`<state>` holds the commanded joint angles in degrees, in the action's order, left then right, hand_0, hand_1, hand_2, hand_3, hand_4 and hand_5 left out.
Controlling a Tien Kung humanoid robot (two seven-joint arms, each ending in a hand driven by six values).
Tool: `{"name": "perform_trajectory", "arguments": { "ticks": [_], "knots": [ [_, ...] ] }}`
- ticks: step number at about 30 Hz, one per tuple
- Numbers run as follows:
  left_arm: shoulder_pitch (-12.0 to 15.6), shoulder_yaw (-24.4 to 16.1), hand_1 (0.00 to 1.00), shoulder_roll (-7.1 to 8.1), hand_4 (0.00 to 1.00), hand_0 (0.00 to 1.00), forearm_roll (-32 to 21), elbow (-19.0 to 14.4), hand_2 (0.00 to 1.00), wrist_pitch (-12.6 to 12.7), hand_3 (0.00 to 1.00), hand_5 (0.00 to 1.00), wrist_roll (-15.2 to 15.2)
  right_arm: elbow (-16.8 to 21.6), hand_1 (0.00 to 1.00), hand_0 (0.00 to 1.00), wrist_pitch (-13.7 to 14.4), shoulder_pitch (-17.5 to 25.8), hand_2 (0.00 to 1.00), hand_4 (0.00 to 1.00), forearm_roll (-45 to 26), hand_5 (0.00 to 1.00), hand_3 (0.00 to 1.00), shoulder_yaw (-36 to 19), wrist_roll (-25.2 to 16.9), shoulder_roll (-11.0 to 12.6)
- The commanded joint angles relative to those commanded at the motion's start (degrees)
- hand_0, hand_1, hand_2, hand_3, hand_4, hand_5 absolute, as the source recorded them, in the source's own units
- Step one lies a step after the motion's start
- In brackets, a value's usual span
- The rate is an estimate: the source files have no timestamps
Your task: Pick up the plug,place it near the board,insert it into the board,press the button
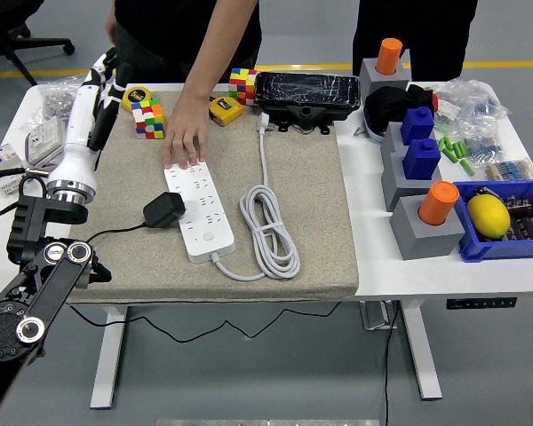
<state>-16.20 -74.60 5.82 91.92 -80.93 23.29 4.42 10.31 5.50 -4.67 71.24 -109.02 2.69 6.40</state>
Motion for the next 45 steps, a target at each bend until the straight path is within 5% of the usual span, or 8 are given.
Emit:
{"name": "perform_trajectory", "arguments": {
  "ticks": [5, 9, 11, 16, 21, 29, 45],
  "knots": [
    [3.2, 0.4, 0.964, 1.60, 0.998, 0.963, 7.6, -2.7, 0.969, -6.1, 0.954, 0.998, 11.0, 0.0, 0.723, 0.782, 0.0, 0.2, 0.721, 0.998, 0.0, 0.940, 0.751, -0.1, 0.1, -0.1],
    [4.8, 1.0, 0.948, 2.50, 0.998, 0.957, 12.0, -4.3, 0.946, -11.0, 0.939, 0.998, 17.1, 0.0, 0.723, 0.781, 0.0, 0.2, 0.721, 0.998, -0.1, 0.938, 0.751, -0.1, 0.1, 0.0],
    [6.6, 2.0, 0.948, 3.21, 0.998, 0.957, 15.3, -6.4, 0.946, -15.2, 0.939, 0.998, 21.6, 0.0, 0.723, 0.781, 0.0, 0.1, 0.721, 0.998, -0.3, 0.938, 0.751, 0.0, 0.1, 0.0],
    [9.4, 3.7, 0.943, 4.19, 0.998, 0.951, 18.8, -10.1, 0.942, -19.6, 0.936, 0.998, 27.0, 0.0, 0.723, 0.781, -0.1, 0.0, 0.721, 0.998, -0.4, 0.940, 0.751, 0.0, 0.1, 0.0],
    [11.9, 4.3, 0.941, 4.44, 0.998, 0.941, 22.8, -13.7, 0.941, -20.1, 0.931, 0.998, 29.8, 0.0, 0.722, 0.781, -0.2, 0.1, 0.720, 0.998, -0.6, 0.939, 0.750, 0.0, 0.1, 0.0],
    [14.6, 6.5, 0.938, 4.85, 0.998, 0.933, 21.5, -15.5, 0.938, -23.2, 0.929, 0.998, 31.4, 0.0, 0.722, 0.782, -0.1, -0.1, 0.720, 0.998, -0.6, 0.939, 0.751, -0.1, -0.1, 0.0],
    [12.4, 9.4, 0.934, 4.72, 0.998, 0.932, 20.3, -13.3, 0.933, -22.7, 0.926, 0.998, 30.0, 0.0, 0.722, 0.781, -0.1, 0.0, 0.720, 0.998, -0.3, 0.941, 0.751, -0.5, 0.0, 0.0]
  ]
}}
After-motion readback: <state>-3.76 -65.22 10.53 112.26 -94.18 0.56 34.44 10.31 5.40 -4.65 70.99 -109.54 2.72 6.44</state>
